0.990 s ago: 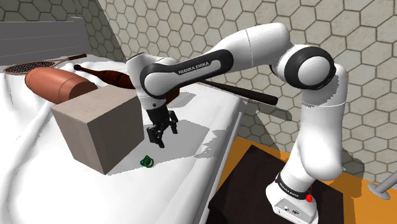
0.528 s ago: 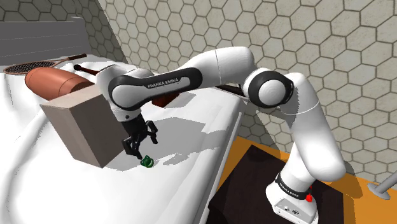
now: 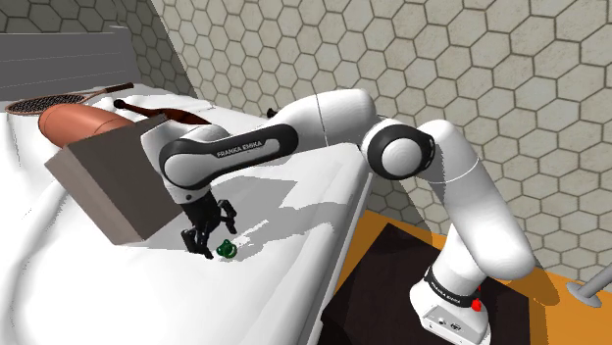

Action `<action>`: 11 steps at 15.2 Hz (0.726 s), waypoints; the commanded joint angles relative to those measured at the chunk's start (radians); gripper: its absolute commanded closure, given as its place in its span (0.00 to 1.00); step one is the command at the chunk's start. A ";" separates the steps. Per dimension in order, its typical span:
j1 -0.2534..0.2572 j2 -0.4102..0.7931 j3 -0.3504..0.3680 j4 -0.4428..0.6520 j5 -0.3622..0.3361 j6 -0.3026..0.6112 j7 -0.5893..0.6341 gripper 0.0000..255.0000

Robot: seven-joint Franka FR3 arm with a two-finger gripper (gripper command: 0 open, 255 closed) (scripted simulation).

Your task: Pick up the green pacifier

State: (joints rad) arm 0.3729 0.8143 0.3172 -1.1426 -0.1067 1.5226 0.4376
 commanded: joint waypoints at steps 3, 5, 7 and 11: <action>-0.001 0.006 -0.002 -0.009 -0.002 0.015 -0.002 1.00; -0.001 0.009 -0.002 -0.004 -0.002 0.013 -0.002 1.00; -0.001 0.009 -0.002 -0.004 -0.002 0.013 -0.002 1.00; -0.001 0.009 -0.002 -0.004 -0.002 0.013 -0.002 1.00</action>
State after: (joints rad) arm 0.3721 0.8232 0.3155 -1.1460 -0.1088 1.5356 0.4352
